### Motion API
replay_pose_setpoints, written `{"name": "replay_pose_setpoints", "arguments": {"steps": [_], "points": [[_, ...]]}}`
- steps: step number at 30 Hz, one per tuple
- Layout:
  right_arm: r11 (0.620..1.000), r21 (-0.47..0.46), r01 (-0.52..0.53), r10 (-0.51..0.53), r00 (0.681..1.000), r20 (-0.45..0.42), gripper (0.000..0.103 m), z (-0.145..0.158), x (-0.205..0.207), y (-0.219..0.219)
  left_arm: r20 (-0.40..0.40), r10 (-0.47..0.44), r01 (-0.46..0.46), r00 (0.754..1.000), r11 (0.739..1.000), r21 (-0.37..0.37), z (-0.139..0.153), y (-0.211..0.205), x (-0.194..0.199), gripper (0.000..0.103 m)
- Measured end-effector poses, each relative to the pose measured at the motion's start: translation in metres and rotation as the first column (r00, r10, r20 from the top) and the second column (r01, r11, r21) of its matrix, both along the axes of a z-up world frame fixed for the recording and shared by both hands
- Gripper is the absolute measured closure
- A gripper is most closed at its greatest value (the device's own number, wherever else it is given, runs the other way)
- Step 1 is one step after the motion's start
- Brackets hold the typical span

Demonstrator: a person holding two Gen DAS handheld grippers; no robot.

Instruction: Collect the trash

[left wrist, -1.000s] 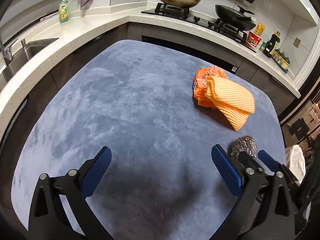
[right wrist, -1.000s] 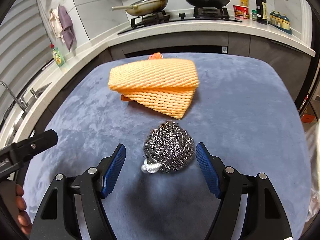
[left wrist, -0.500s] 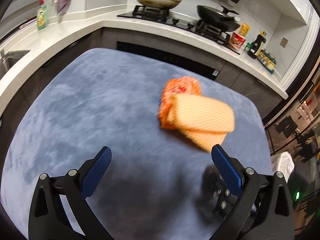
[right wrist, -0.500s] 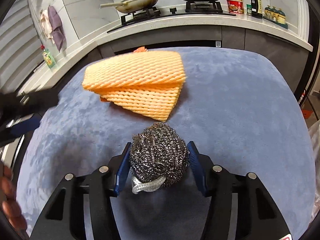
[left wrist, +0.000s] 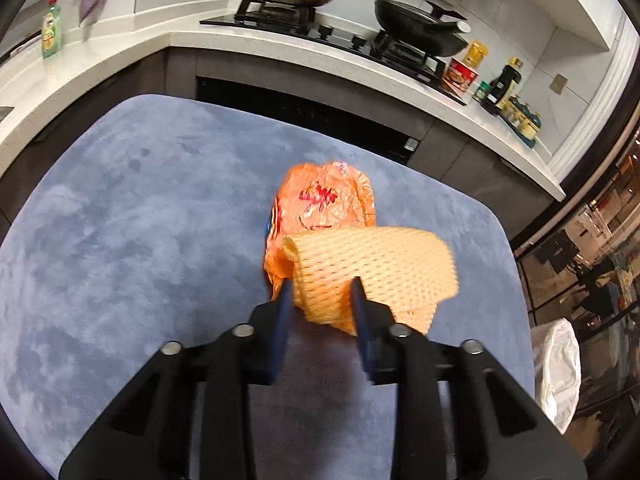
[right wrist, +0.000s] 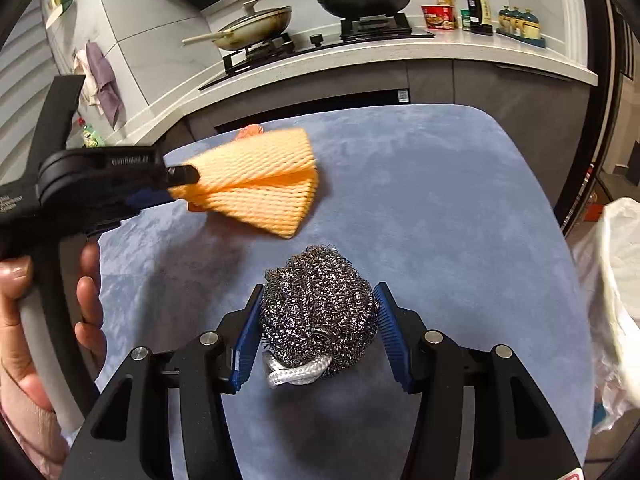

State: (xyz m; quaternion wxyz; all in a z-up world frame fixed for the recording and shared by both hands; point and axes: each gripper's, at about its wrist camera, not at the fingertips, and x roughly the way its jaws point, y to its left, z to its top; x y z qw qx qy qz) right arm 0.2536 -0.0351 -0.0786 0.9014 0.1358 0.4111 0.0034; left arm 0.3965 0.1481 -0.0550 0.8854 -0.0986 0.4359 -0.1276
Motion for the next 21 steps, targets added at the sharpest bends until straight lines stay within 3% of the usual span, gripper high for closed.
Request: {"name": "replay_pose_setpoints", "arguments": {"steps": [1,6,12,21], "points": [[1.0,0.003,0.002,-0.002,1.0,-0.001,0.051,0.001,-0.003,-0.003,0.006,-0.006,0.006,1.0,1.0,-0.005,0.001,0.0,-0.005,0.084],[1.0,0.009,0.013,-0.013,1.0,0.004,0.051,0.005,-0.019,-0.016,0.019,-0.038,0.038,0.999,0.999,-0.009,0.009,0.0,-0.038,0.088],[1.0,0.004,0.028,-0.028,1.0,0.006,0.051,0.011,-0.045,-0.028,-0.018,-0.093,0.092,0.996,0.995,-0.023,0.008,0.001,-0.088,0.091],[0.998,0.02,0.058,-0.058,0.998,-0.023,0.051,0.004,-0.089,-0.044,-0.107,-0.159,0.16,0.981,0.987,0.005,-0.023,-0.009,-0.163,0.093]]}}
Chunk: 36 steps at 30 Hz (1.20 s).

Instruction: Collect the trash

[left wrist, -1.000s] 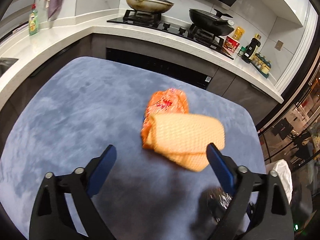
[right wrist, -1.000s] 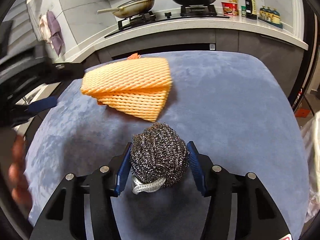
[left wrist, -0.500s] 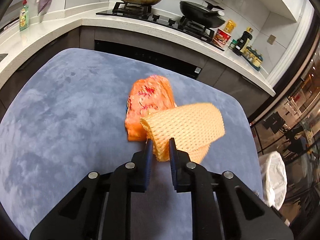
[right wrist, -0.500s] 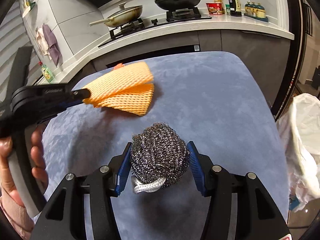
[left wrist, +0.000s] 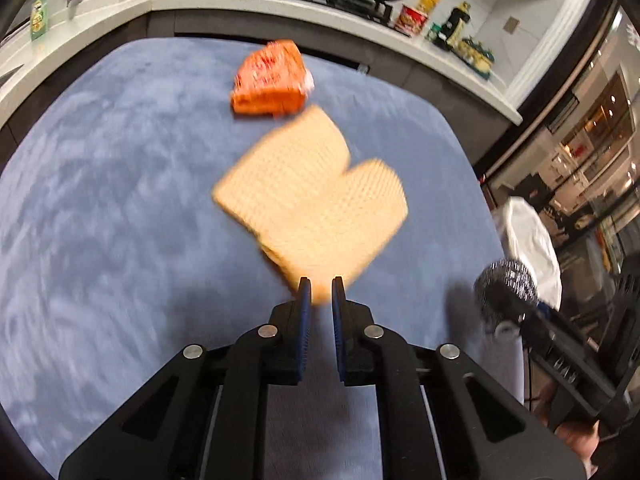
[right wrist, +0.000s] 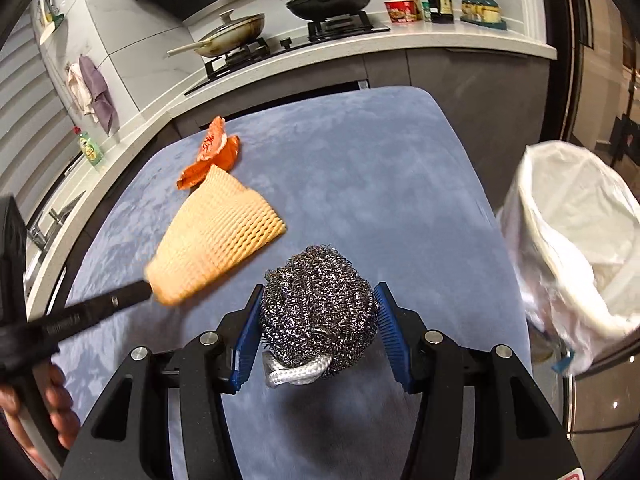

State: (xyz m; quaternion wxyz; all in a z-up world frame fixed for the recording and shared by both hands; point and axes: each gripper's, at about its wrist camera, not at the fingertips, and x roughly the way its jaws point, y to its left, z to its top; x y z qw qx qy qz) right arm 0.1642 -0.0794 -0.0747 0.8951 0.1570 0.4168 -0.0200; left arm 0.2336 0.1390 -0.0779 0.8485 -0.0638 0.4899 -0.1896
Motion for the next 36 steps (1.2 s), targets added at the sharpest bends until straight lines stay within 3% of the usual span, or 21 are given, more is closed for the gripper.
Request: {"name": "replay_pose_setpoints", "arguments": {"steps": [6,7,10,11,12,16,18,21,22,24,36], "points": [[1.0,0.007,0.01,-0.01,1.0,0.001,0.051,-0.002,-0.019,-0.004,-0.022,-0.005,0.005,1.0,1.0,0.006,-0.01,-0.005,-0.019,0.092],[1.0,0.008,0.012,-0.012,1.0,0.002,0.051,-0.001,-0.021,-0.004,-0.017,0.008,-0.007,1.0,1.0,0.01,-0.01,-0.004,-0.02,0.085],[1.0,0.009,0.018,-0.018,1.0,0.009,0.051,0.001,-0.027,-0.007,0.007,0.061,-0.061,0.998,0.998,0.008,-0.003,0.001,-0.013,0.037],[1.0,0.01,0.019,-0.019,1.0,0.01,0.051,0.001,-0.027,-0.009,0.018,0.076,-0.077,0.997,0.997,0.007,-0.002,0.002,-0.011,0.028],[1.0,0.011,0.022,-0.022,1.0,0.013,0.051,0.002,-0.028,-0.01,0.027,0.092,-0.092,0.995,0.996,0.01,-0.001,0.003,-0.007,0.027],[0.999,0.02,0.028,-0.028,1.0,0.014,0.051,0.001,-0.029,-0.011,0.019,0.103,-0.104,0.994,0.994,0.027,-0.01,-0.004,0.016,0.027],[0.999,0.019,0.027,-0.028,1.0,0.013,0.051,0.001,-0.028,-0.011,0.008,0.108,-0.108,0.994,0.993,0.041,-0.017,-0.009,0.026,0.034],[0.999,0.019,0.027,-0.027,1.0,0.012,0.051,0.001,-0.028,-0.013,-0.01,0.085,-0.085,0.996,0.995,0.042,-0.023,-0.016,0.032,0.06],[0.999,0.019,0.027,-0.027,1.0,0.011,0.051,0.001,-0.028,-0.013,-0.024,0.07,-0.069,0.997,0.997,0.037,-0.025,-0.019,0.033,0.077],[0.999,0.016,0.03,-0.031,0.999,0.011,0.051,0.001,-0.028,-0.014,-0.039,0.057,-0.056,0.998,0.998,0.029,-0.026,-0.022,0.03,0.084],[0.999,0.027,0.038,-0.039,0.998,0.047,0.051,0.012,-0.034,-0.02,0.0,-0.024,0.024,1.0,1.0,-0.004,0.008,-0.032,-0.018,0.088]]}}
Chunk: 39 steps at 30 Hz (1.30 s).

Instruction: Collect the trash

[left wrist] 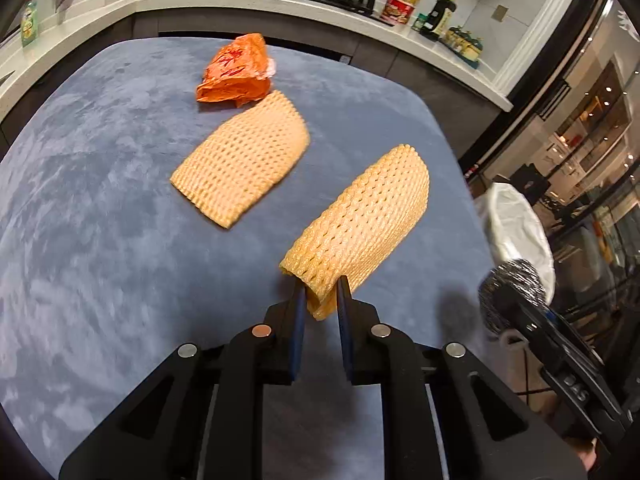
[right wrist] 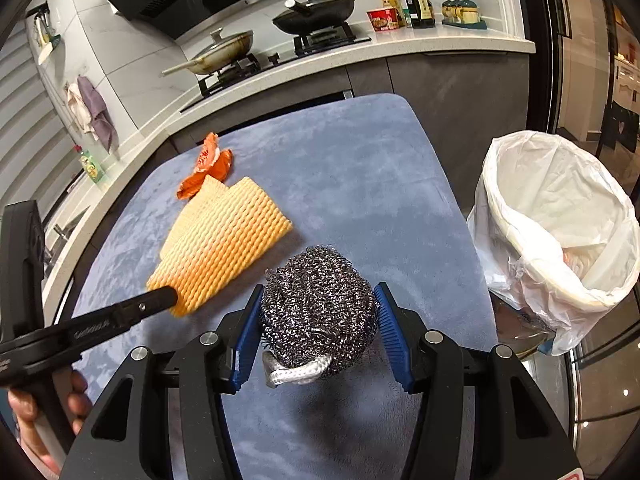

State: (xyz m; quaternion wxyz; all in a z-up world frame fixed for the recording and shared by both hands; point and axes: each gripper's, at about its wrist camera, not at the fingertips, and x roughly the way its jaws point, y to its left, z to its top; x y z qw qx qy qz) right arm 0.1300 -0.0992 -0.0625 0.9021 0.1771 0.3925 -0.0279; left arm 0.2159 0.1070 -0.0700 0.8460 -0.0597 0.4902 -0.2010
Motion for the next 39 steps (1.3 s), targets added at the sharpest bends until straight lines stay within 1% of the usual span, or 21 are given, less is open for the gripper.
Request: {"name": "replay_pose_setpoints", "arguments": {"steps": [5,9,16,22,29,36,39], "points": [[1.0,0.0,0.011,-0.011,0.999,0.034,0.051,0.012,-0.009,-0.005,0.023,-0.032,0.032,0.999,0.999,-0.018,0.019,-0.012,-0.014,0.088],[0.999,0.0,0.034,-0.034,0.997,0.063,0.051,0.024,-0.018,-0.017,0.046,-0.061,0.062,0.997,0.998,-0.019,0.03,-0.024,-0.022,0.088],[0.993,-0.005,0.116,-0.115,0.987,0.113,0.051,0.041,-0.039,-0.051,0.087,-0.129,0.131,0.988,0.991,-0.017,0.048,-0.059,-0.029,0.088],[0.978,-0.01,0.209,-0.205,0.969,0.14,0.051,0.052,-0.057,-0.091,0.124,-0.214,0.217,0.969,0.976,-0.007,0.063,-0.106,-0.036,0.088],[0.948,-0.017,0.318,-0.311,0.936,0.166,0.051,0.058,-0.075,-0.144,0.148,-0.295,0.296,0.944,0.955,0.011,0.072,-0.166,-0.039,0.088],[0.921,-0.02,0.389,-0.379,0.907,0.184,0.051,0.061,-0.083,-0.184,0.163,-0.358,0.358,0.919,0.933,0.032,0.074,-0.223,-0.041,0.088],[0.912,-0.019,0.41,-0.399,0.897,0.187,0.051,0.059,-0.085,-0.196,0.16,-0.375,0.373,0.913,0.927,0.039,0.073,-0.24,-0.043,0.088]]}}
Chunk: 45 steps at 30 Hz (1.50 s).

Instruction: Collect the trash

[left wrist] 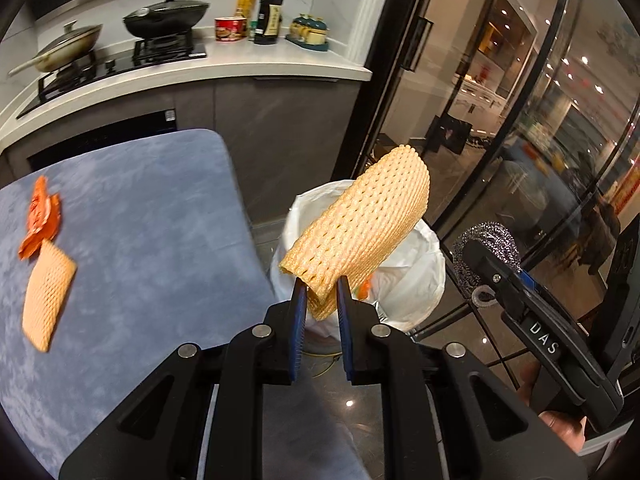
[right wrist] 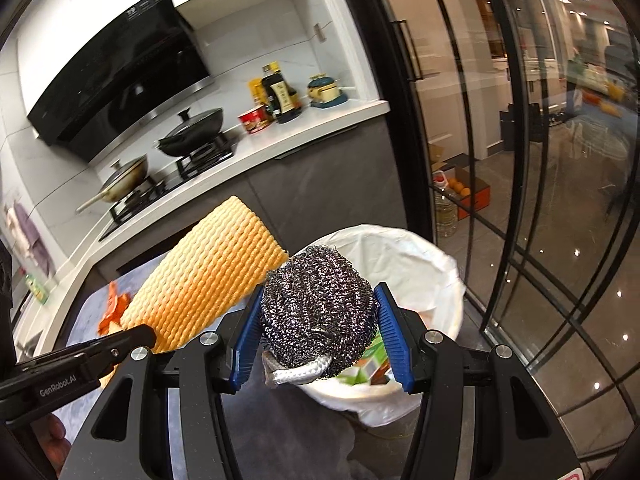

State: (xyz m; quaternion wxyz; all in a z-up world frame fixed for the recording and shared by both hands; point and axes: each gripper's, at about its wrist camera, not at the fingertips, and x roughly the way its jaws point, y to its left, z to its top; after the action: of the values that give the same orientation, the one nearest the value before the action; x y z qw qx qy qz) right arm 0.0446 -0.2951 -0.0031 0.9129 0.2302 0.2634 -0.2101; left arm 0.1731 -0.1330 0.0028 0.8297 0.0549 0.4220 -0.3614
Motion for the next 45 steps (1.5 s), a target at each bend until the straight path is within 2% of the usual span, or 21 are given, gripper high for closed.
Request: {"name": "replay_pose_setpoints", "arguments": {"steps": [24,30,31,32,34,35,40,45], "points": [[0.999,0.014,0.047,-0.046,0.997,-0.067,0.051,-0.024,0.026,-0.046,-0.019,-0.029,0.031,0.999,0.996,0.086,-0.021,-0.066,0.013,0.086],[0.998,0.006,0.055,-0.054,0.994,-0.099,0.049,-0.031,0.037,-0.053,-0.022,-0.027,0.028,0.999,0.996,0.082,-0.024,-0.074,0.019,0.086],[0.998,0.006,0.058,-0.057,0.993,-0.1,0.048,-0.031,0.037,-0.054,-0.018,-0.024,0.025,1.0,0.996,0.083,-0.024,-0.075,0.019,0.081],[0.998,0.003,0.064,-0.063,0.993,-0.101,0.047,-0.031,0.038,-0.055,-0.019,-0.024,0.026,1.0,0.996,0.082,-0.024,-0.075,0.019,0.069],[0.997,0.0,0.072,-0.071,0.992,-0.1,0.047,-0.032,0.039,-0.057,-0.015,-0.015,0.017,1.0,0.996,0.086,-0.024,-0.075,0.019,0.054],[0.997,0.001,0.073,-0.073,0.993,-0.098,0.047,-0.031,0.039,-0.057,-0.004,-0.008,0.008,1.0,0.996,0.086,-0.023,-0.074,0.019,0.049],[0.997,-0.015,0.072,-0.073,0.994,-0.079,0.042,-0.024,0.036,-0.055,0.012,0.0,-0.001,1.0,0.996,0.088,-0.022,-0.07,0.02,0.039],[0.998,-0.015,0.061,-0.062,0.996,-0.06,0.04,-0.017,0.031,-0.05,0.008,0.025,-0.025,1.0,0.997,0.071,-0.017,-0.06,0.025,0.035]]}}
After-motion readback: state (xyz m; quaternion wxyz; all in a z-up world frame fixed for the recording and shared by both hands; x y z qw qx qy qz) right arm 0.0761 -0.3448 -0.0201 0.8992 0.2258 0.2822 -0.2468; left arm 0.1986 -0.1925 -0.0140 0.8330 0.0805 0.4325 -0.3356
